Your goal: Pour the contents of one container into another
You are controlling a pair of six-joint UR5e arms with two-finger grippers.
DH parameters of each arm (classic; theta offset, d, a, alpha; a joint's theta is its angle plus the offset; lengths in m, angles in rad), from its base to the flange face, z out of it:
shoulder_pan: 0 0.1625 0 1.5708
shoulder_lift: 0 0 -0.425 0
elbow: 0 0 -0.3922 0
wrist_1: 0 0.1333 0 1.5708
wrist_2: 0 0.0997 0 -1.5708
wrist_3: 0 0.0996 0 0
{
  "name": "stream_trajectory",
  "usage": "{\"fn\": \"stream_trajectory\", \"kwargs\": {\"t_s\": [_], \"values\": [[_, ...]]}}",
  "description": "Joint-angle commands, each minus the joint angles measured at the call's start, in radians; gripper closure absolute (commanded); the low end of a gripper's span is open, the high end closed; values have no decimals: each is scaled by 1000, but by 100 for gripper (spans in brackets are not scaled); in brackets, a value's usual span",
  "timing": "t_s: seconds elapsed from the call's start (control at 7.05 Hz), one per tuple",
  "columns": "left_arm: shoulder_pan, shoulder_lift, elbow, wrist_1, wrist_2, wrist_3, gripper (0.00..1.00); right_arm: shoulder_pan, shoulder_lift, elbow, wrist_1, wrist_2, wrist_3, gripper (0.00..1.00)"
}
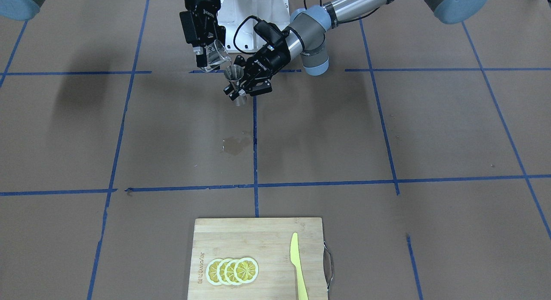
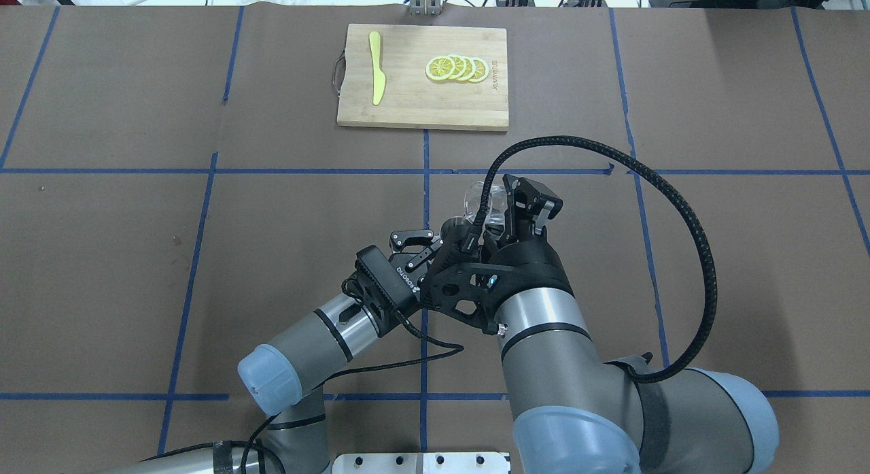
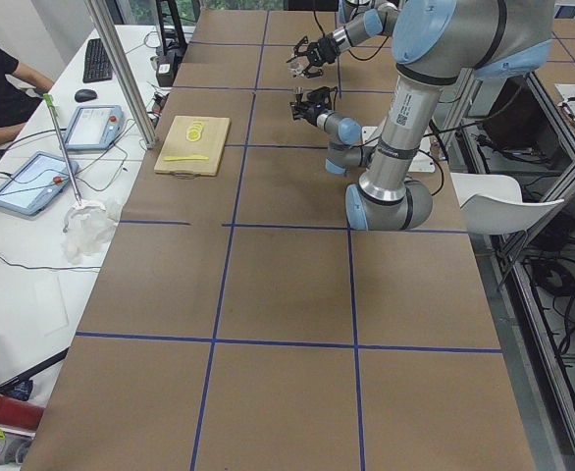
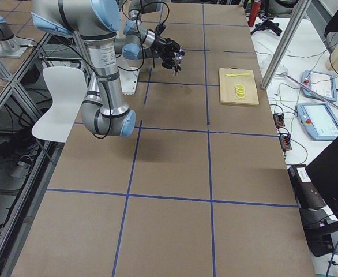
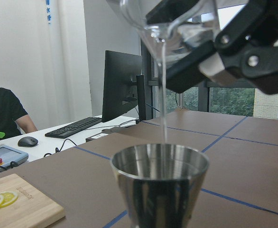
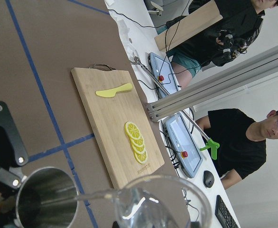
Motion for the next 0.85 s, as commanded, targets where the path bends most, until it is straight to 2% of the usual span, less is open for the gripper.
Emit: {"fn": "stream_trajectory", "kwargs": {"t_s": [0.0, 0.71], "values": [[3, 0, 0, 0, 3, 0, 100, 0, -1, 0, 0, -1, -25, 100], [7, 2, -3, 0, 7, -2, 100, -5, -2, -2, 9, -8, -16, 100]]}}
